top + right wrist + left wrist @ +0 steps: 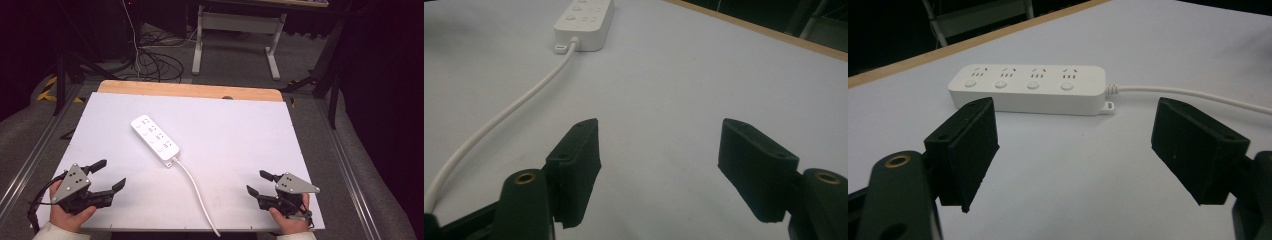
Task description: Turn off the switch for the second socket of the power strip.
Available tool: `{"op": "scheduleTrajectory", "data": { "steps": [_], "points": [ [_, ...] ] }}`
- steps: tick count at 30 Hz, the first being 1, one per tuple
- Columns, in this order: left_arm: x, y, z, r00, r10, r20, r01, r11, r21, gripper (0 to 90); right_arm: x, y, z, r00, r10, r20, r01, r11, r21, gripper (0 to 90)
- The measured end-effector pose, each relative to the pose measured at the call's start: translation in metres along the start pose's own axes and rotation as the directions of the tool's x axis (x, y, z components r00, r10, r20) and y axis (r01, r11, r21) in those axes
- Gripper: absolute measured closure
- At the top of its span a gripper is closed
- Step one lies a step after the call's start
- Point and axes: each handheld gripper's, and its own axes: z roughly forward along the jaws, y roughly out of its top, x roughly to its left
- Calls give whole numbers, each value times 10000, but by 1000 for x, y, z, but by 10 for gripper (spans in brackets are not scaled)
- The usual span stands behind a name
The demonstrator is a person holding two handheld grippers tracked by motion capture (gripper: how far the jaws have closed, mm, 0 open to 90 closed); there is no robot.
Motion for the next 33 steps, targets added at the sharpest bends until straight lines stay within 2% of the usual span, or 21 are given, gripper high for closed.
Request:
{"op": "scheduleTrajectory", "data": {
  "steps": [4,10,13,17,20,25,33],
  "points": [
    [3,6,2,9996,-186,193,182,9996,208,204,1,1,0,10000,7,3,-7,10000,-25,336],
    [4,14,6,9999,-1,164,-9,9980,631,212,2,1,1,10000,-9,-34,9,10000,10,336],
    [5,23,11,9998,-76,168,62,9965,837,218,2,1,1,10000,-10,-48,10,10000,12,336],
    [8,31,15,9993,-190,325,162,9964,834,225,1,0,1,10000,-2,-64,2,10000,18,336],
    [8,40,22,9992,32,387,-68,9956,934,225,1,0,2,9999,43,-101,-42,10000,43,336],
    [8,49,28,9991,143,391,-182,9946,1020,225,1,0,2,9999,29,-120,-28,10000,51,336],
    [8,65,39,9988,105,478,-163,9925,1214,252,1,-1,4,9997,96,-226,-94,9999,92,336]
  ]
}}
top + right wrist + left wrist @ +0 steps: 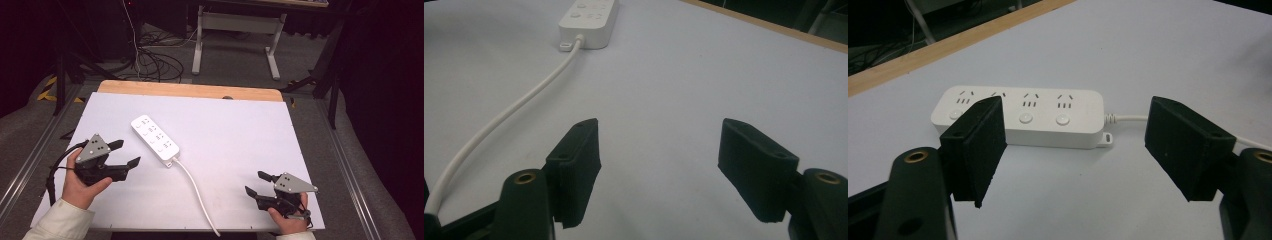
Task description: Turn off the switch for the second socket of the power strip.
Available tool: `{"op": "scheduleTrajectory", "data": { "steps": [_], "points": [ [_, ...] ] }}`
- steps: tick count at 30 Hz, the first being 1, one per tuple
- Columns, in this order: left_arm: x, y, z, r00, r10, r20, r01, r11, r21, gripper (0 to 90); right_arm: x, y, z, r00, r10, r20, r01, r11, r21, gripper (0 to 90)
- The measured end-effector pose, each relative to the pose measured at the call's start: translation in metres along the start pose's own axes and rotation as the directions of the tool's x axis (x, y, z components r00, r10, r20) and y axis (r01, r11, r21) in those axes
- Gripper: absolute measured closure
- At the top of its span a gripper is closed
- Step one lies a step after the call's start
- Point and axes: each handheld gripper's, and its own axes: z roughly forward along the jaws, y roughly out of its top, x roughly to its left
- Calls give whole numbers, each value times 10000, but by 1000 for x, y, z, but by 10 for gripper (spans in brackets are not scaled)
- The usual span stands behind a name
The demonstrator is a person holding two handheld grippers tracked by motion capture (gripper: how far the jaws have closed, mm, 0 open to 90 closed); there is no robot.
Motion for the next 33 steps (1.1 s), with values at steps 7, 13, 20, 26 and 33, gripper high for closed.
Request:
{"op": "scheduleTrajectory", "data": {
  "steps": [7,13,20,26,33],
  "points": [
    [2,15,9,9999,128,46,-128,9999,37,261,-1,0,1,10000,28,-91,-28,10000,24,336],
    [1,25,21,9995,296,51,-297,9993,208,262,-1,0,1,9999,43,-119,-43,10000,4,336],
    [-1,35,35,9973,730,-64,-726,9961,495,262,-1,0,1,9999,-18,-99,18,10000,46,338],
    [5,36,46,9998,40,177,-48,9990,442,313,-1,0,1,9999,-32,-116,32,10000,32,340],
    [8,34,60,9994,205,-283,-182,9967,795,481,-1,0,2,9998,-30,-201,31,10000,69,343]
  ]
}}
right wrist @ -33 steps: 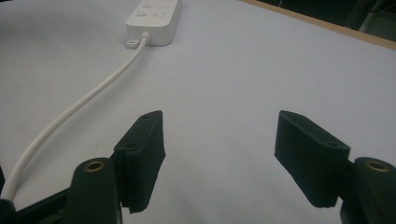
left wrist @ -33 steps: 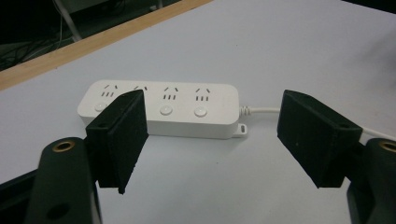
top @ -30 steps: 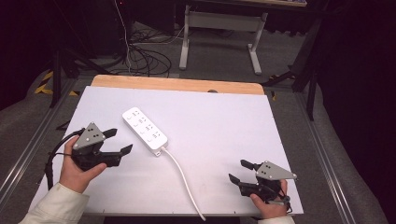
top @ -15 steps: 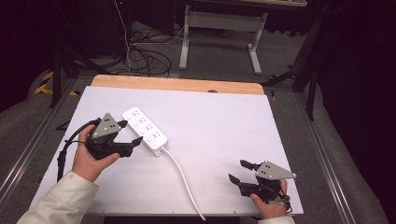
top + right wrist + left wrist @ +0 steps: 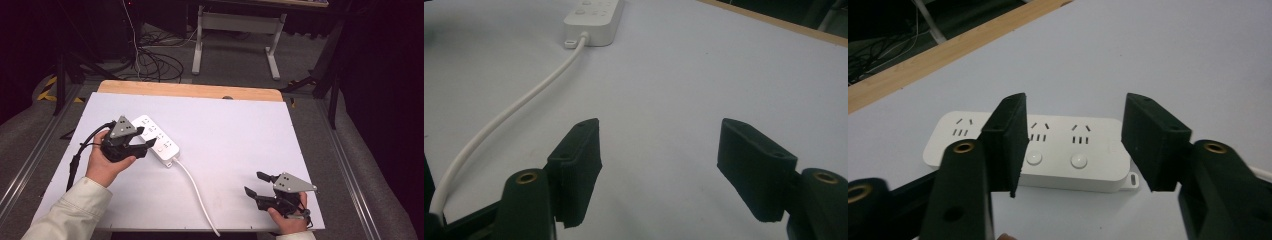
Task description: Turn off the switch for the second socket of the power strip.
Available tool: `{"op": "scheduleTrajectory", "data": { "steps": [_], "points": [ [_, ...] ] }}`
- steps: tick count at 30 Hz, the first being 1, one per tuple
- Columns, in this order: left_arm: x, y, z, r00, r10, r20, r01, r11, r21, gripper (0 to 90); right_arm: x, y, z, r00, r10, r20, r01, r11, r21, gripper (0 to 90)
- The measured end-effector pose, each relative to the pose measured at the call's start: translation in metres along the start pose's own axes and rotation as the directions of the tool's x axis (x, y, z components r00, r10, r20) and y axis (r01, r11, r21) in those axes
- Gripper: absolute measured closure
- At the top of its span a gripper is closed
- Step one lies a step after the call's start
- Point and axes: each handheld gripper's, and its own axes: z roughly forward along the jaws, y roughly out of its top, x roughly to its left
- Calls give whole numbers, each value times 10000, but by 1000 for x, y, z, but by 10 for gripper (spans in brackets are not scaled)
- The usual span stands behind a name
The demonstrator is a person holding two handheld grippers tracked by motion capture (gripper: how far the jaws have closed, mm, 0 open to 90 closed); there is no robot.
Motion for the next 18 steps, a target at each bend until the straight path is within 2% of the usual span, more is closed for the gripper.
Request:
{"op": "scheduleTrajectory", "data": {
  "steps": [1,3,7,10,11,18],
  "points": [
    [1,0,2,10000,-2,40,1,10000,91,509,0,0,0,10000,-1,-8,1,10000,-3,343],
    [5,-2,7,9988,-199,455,183,9992,344,645,0,0,0,10000,3,-22,-3,10000,-8,343],
    [8,-2,9,9995,-241,226,234,9993,301,874,0,0,0,10000,-24,-60,24,10000,-43,348],
    [11,-1,11,9988,-382,320,368,9985,411,899,0,0,0,10000,-26,-92,25,10000,-51,355],
    [14,-2,14,9979,-544,362,524,9971,544,899,0,0,0,10000,-36,-84,35,10000,-37,355],
    [23,-4,24,9963,-826,234,806,9937,781,899,0,0,0,9999,-52,-94,52,10000,-26,356]
  ]
}}
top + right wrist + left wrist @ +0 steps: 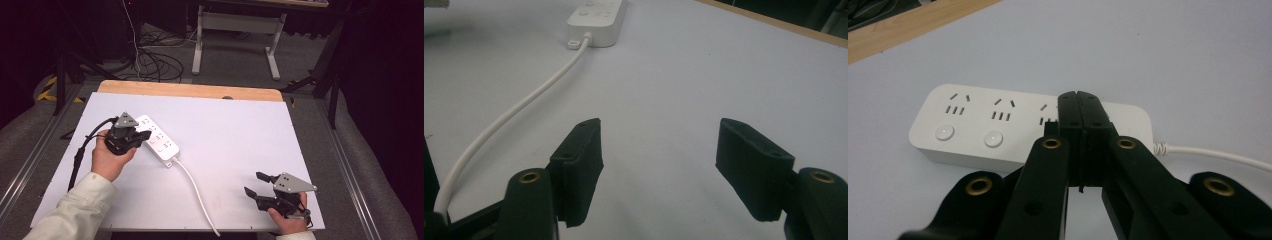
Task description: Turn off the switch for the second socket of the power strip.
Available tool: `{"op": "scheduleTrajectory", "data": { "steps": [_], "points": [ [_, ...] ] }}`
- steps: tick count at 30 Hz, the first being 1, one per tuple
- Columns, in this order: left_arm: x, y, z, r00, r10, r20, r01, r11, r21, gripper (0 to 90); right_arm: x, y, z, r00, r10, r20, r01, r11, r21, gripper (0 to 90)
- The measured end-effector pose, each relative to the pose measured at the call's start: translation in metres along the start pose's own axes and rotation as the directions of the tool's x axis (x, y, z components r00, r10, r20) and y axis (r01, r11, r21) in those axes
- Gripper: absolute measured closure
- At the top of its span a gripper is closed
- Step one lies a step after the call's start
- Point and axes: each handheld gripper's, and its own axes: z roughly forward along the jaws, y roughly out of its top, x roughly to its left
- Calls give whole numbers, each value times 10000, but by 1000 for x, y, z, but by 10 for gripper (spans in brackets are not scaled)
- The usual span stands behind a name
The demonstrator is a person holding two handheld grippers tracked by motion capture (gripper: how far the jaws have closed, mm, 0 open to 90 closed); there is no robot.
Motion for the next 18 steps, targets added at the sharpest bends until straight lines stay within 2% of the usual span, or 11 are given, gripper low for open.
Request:
{"op": "scheduleTrajectory", "data": {
  "steps": [2,3,6,15,18],
  "points": [
    [5,-1,4,9995,-141,271,139,9999,44,899,0,0,0,10000,22,-14,-22,10000,-21,357],
    [9,-2,9,9980,-291,561,292,9996,-5,899,0,0,0,10000,48,-9,-49,10000,-39,357],
    [11,-2,14,9978,-224,630,228,9997,-56,899,-1,0,0,10000,36,-19,-36,10000,-27,357],
    [12,-6,31,9990,-20,440,7,9996,289,899,-1,0,-1,10000,15,-56,-15,10000,-22,357],
    [13,-7,36,9998,95,155,-103,9987,505,899,0,0,0,10000,7,-63,-8,10000,-16,357]
  ]
}}
